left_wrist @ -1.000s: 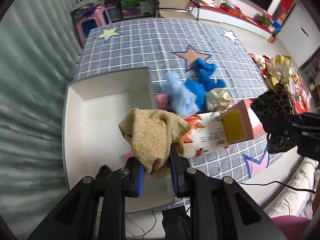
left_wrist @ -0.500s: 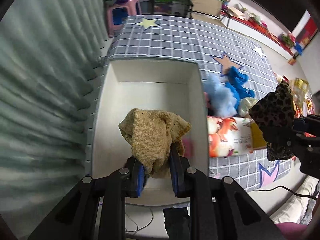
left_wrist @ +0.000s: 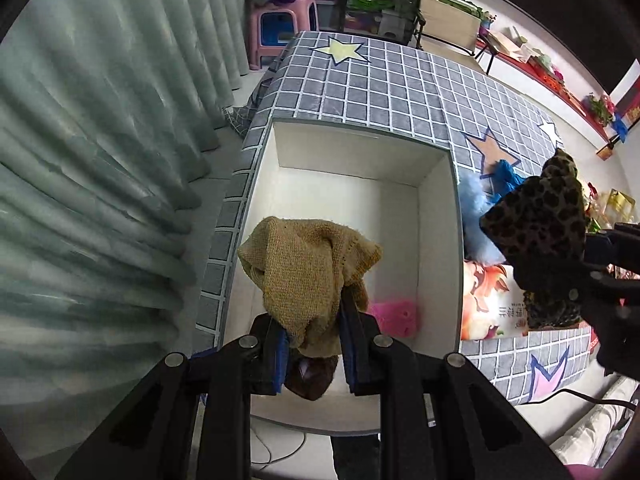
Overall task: Organize soft objects
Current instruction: 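Open both grippers to drop the cloths into the white box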
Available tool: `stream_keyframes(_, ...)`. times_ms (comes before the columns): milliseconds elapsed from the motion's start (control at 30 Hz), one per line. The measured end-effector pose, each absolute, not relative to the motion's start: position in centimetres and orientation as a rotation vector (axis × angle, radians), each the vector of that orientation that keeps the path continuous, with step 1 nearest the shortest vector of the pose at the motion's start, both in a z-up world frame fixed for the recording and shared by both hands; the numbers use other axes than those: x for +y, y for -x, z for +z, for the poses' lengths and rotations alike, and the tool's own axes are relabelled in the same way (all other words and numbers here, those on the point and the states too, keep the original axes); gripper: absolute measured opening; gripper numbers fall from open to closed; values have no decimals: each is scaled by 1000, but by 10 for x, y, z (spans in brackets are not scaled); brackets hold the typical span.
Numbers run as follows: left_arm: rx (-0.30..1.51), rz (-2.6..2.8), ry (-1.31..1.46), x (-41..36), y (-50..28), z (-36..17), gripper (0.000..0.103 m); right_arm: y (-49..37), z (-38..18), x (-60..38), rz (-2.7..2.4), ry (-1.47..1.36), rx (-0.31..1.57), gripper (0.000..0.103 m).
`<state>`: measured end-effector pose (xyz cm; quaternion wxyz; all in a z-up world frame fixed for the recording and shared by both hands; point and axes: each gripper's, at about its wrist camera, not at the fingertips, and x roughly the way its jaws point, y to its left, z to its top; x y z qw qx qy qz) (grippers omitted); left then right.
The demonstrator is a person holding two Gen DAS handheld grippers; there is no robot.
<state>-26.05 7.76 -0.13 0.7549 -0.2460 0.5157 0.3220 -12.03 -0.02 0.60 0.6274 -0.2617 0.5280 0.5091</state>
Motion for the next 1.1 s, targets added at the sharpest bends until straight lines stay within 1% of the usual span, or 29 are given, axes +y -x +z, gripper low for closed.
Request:
stream_keyframes(267, 1120, 722, 541, 88, 252, -4, 24, 120, 3, 21, 1186, 628, 1208, 39)
stream_keyframes(833, 1136, 740, 555, 106, 239, -13, 24, 104, -5, 47, 1191, 599, 1244, 39)
stream_keyframes(900, 1135, 740, 557, 107, 238, -14, 26, 104, -4, 49, 1193, 597, 1240, 39)
stream_keyframes(967, 1126, 738, 557, 108, 239, -13, 36, 102, -2, 48, 1190, 589, 1238, 39)
stream_keyframes(1000, 1122, 738, 553, 108, 239, -13, 49, 102, -2, 48, 1191, 590, 1240, 40)
stream_keyframes(1033, 1119, 739, 550, 108, 238, -13, 71, 102, -3, 49, 1191, 592, 1241, 43)
stream_keyframes(1067, 1108, 745, 545, 107, 238, -12, 82, 102, -3, 49, 1189, 598, 1241, 49)
stream_keyframes(1100, 1084, 749, 543, 107, 239, -11, 90, 102, -3, 49, 1185, 604, 1239, 54)
